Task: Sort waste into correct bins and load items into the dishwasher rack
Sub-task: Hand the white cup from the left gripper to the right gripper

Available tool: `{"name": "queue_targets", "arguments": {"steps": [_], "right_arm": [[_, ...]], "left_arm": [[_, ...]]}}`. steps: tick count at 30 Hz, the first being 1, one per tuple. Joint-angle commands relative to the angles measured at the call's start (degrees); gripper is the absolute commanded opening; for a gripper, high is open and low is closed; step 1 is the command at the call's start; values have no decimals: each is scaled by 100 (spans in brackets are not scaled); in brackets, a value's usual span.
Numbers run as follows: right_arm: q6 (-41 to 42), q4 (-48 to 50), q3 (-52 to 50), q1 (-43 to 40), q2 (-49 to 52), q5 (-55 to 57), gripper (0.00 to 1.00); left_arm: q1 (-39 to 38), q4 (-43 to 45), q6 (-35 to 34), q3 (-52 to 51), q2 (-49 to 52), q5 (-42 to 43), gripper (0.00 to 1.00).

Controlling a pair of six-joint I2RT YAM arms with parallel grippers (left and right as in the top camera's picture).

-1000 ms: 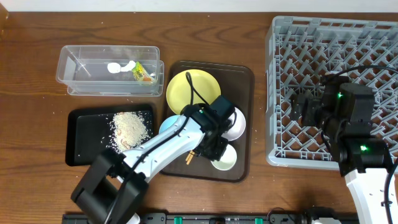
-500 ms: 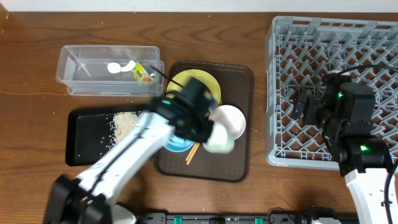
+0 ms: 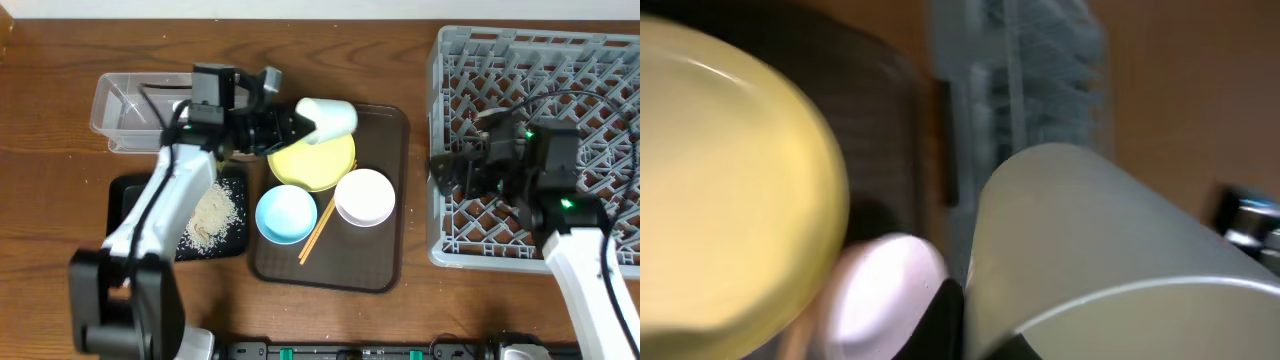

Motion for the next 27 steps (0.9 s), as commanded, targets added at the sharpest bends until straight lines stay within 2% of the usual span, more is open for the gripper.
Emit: {"name": "queue_targets", "arguments": {"steps": [1, 6, 13, 16, 21, 27], "right_arm": [[-911, 0, 103, 151, 337, -2509, 99], [-1408, 4, 105, 431, 815, -3086, 99], [-1499, 455, 105, 693, 1019, -3123, 98], [-1495, 942, 105, 693, 1019, -3123, 91], [-1493, 1733, 105, 629, 1019, -3161, 86], [-1497, 2197, 105, 634, 1019, -3829, 76]], "left_arm": [[-166, 175, -354, 76, 271, 1668, 6], [-501, 210, -350, 76, 396, 1779, 6], [-863, 238, -352, 76, 396, 1869, 6], [-933, 240, -350, 76, 396, 1867, 6], [-940, 238, -352, 76, 396, 1869, 6], [-942, 238, -352, 76, 396, 1869, 6]]}}
